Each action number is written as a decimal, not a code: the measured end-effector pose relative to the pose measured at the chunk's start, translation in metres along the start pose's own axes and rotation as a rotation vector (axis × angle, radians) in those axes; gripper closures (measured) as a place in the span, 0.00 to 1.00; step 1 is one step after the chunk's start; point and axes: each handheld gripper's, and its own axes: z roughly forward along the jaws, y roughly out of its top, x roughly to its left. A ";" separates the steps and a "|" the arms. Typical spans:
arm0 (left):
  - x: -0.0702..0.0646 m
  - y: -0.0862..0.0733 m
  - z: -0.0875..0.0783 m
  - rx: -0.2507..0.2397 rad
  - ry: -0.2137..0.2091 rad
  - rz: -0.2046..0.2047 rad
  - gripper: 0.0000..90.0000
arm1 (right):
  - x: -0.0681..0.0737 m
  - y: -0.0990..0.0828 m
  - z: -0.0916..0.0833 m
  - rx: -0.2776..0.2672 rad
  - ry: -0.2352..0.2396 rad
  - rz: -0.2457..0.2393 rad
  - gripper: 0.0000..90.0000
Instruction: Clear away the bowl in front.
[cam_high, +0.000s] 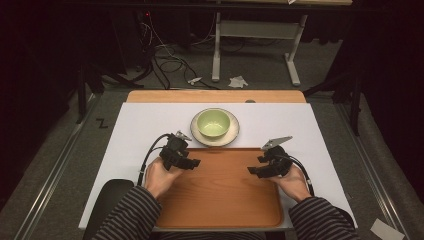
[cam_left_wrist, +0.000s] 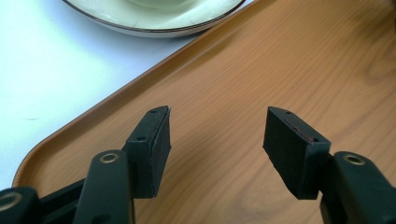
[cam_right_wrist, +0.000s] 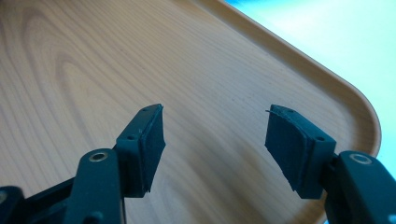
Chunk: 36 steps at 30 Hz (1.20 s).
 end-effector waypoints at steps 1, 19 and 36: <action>0.000 0.000 0.000 0.000 0.000 0.000 0.46 | 0.000 0.000 0.000 -0.001 0.001 -0.001 0.43; -0.003 0.003 -0.005 0.003 -0.028 -0.018 0.46 | 0.000 0.000 0.001 -0.001 0.002 -0.001 0.43; -0.007 0.018 -0.012 -0.022 -0.057 -0.041 0.45 | 0.000 0.000 0.000 -0.001 0.001 0.006 0.43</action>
